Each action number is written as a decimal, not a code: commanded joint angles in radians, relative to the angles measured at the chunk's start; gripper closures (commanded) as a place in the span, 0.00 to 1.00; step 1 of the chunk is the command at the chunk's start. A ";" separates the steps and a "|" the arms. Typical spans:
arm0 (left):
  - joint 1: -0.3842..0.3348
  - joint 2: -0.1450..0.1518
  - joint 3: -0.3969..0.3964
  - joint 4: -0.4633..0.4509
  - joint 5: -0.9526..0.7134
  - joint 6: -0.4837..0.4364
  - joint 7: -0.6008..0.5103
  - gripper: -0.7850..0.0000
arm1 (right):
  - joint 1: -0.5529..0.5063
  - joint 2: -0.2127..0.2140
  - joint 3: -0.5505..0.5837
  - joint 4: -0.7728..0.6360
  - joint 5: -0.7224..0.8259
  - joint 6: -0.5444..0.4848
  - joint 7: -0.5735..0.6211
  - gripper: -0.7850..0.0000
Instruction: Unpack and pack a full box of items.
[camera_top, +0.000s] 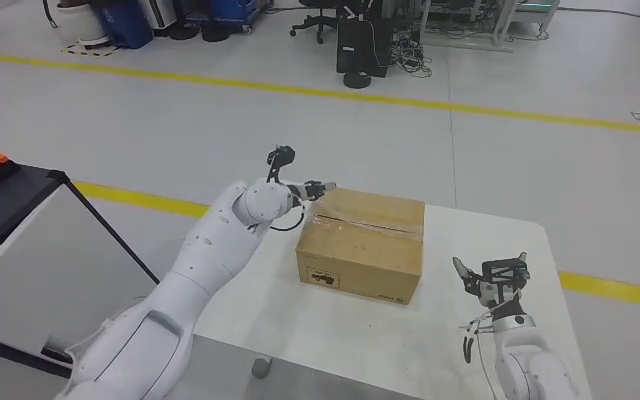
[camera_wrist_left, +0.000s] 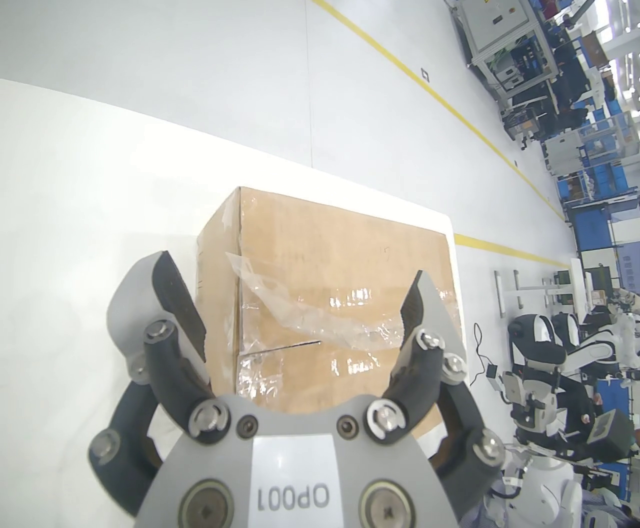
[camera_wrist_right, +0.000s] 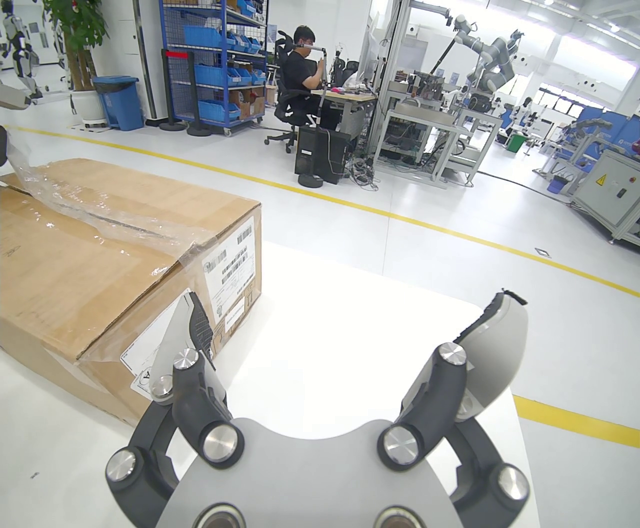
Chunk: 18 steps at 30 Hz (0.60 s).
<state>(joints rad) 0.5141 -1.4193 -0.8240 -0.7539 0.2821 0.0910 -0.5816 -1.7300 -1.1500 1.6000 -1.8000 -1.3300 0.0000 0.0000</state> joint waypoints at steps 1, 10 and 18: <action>-0.012 -0.012 0.013 0.031 0.005 0.012 0.013 0.00 | 0.000 0.000 0.000 0.000 0.000 0.000 0.000 0.00; -0.046 -0.042 0.028 0.118 0.013 0.020 0.046 1.00 | 0.000 0.000 0.000 0.000 0.000 0.000 0.000 0.00; -0.046 -0.049 0.032 0.103 0.055 0.038 0.053 1.00 | 0.000 0.000 0.000 0.000 0.000 0.000 0.000 0.00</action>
<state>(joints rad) 0.4663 -1.4688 -0.7904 -0.6432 0.3283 0.1195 -0.5344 -1.7300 -1.1500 1.6000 -1.8000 -1.3300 0.0000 0.0000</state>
